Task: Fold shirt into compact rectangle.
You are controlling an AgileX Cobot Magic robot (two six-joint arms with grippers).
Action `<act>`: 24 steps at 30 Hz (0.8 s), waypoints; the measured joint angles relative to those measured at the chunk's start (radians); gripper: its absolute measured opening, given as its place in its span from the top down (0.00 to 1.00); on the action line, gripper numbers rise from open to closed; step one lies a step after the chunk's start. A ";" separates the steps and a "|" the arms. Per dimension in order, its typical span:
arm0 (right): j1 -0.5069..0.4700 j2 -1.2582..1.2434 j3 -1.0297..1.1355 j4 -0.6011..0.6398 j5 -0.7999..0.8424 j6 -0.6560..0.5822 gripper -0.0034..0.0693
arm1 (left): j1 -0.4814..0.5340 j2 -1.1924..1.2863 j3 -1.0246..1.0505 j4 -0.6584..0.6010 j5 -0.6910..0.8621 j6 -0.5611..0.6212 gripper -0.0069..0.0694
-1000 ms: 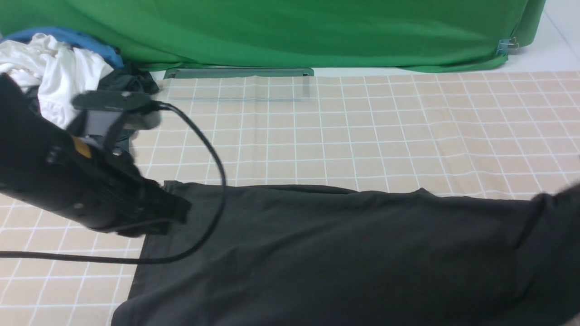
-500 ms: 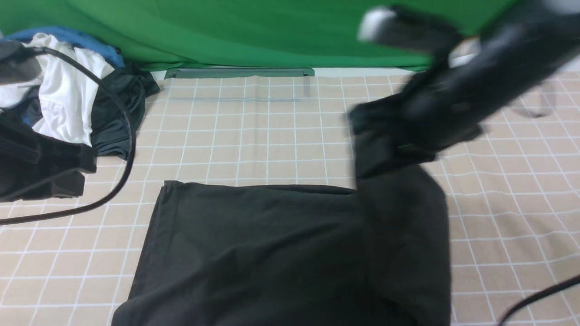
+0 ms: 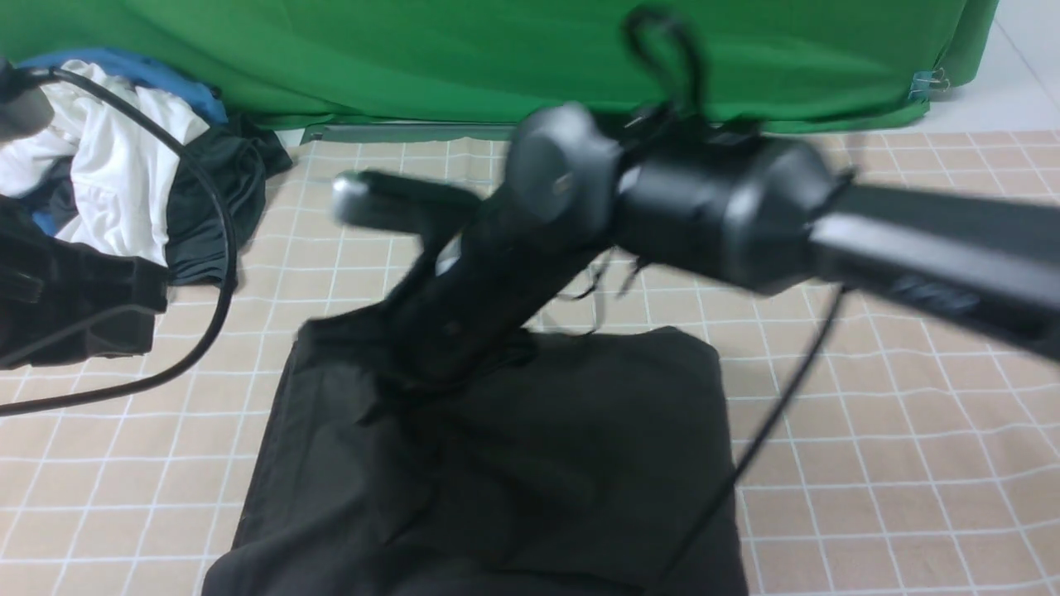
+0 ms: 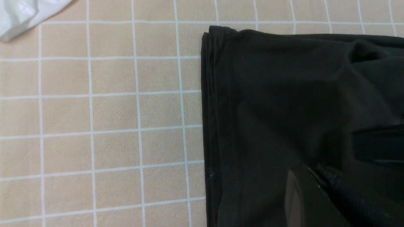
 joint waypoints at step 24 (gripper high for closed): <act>-0.158 -0.161 -0.167 -0.368 0.436 -0.189 0.90 | -0.064 0.020 0.086 -0.236 -0.035 0.127 0.88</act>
